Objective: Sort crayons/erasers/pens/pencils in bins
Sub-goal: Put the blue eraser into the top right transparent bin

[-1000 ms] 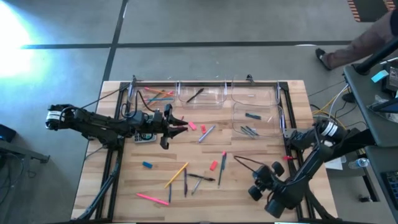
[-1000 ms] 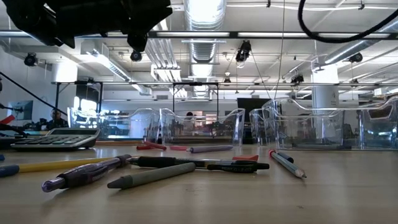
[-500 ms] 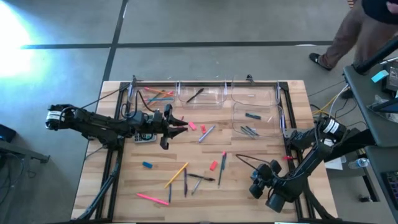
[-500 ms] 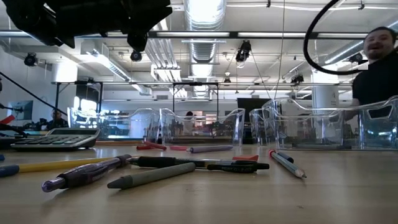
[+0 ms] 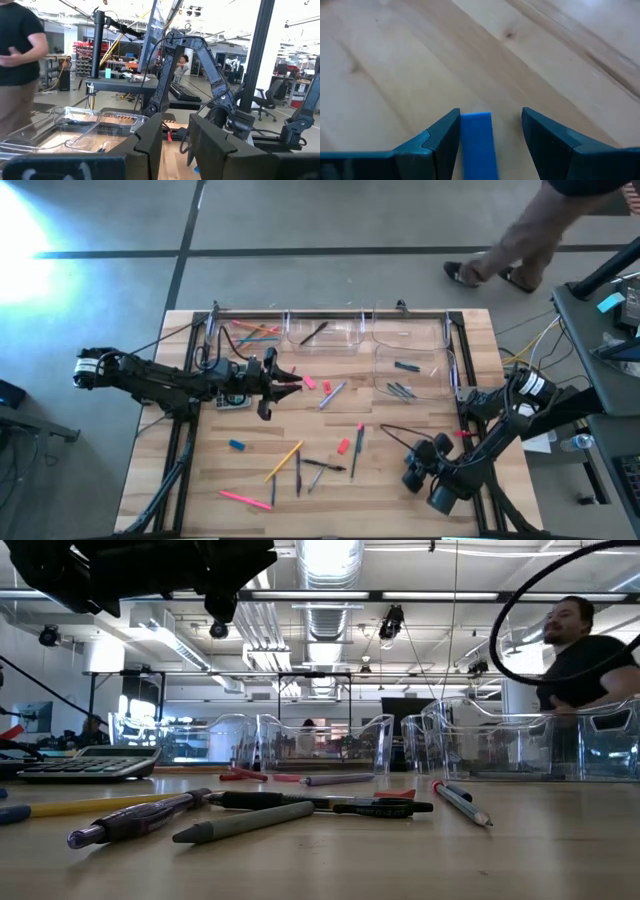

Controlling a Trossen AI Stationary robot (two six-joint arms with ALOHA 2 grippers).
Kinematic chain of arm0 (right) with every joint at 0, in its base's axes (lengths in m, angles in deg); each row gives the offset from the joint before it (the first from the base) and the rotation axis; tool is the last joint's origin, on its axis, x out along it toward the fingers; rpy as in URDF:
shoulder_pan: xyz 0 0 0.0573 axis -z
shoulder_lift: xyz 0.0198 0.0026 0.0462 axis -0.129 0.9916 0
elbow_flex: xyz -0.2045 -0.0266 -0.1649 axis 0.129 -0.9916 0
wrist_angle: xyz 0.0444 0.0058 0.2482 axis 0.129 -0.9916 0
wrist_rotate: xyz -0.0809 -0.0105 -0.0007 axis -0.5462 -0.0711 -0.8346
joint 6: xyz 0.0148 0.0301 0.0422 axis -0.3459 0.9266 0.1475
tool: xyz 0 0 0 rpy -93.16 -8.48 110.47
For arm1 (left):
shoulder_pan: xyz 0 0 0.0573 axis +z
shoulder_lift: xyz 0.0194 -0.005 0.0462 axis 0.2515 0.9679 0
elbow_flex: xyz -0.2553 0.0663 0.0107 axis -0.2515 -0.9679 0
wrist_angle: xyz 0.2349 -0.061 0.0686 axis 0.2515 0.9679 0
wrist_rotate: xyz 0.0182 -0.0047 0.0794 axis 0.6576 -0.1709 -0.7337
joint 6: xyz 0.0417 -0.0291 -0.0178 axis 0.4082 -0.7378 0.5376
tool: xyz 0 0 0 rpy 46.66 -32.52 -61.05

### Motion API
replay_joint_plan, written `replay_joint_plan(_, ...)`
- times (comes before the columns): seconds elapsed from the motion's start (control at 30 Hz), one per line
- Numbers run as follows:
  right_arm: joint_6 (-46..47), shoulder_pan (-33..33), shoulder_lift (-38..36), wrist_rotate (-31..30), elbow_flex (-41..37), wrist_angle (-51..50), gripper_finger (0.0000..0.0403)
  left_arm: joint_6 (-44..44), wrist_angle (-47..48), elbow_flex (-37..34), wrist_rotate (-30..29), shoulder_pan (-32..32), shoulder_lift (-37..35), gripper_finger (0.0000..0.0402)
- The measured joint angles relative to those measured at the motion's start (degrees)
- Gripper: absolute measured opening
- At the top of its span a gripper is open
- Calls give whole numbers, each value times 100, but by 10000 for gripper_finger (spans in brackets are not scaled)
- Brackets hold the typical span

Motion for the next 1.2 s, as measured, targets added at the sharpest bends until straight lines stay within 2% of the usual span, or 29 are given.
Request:
replay_joint_plan(0.2, 70, -1, 9, 193, -133, 122, 200, 2, 0, 0, 0, -4, 0, 83)
replay_joint_plan(0.3, -61, -1, 11, 234, -142, 178, 187, 3, 0, 0, -1, -4, 0, 83)
replay_joint_plan(0.63, -161, 1, 20, 346, -148, 265, 78, 4, 2, 0, -2, -2, 0, 83)
replay_joint_plan(0.77, -102, 1, 20, 325, -150, 259, 47, -35, 4, 0, -2, -9, 0, 83)
replay_joint_plan(1.2, -64, -3, -307, 82, -173, 234, 34, -42, 7, 0, -2, -9, 0, 83)
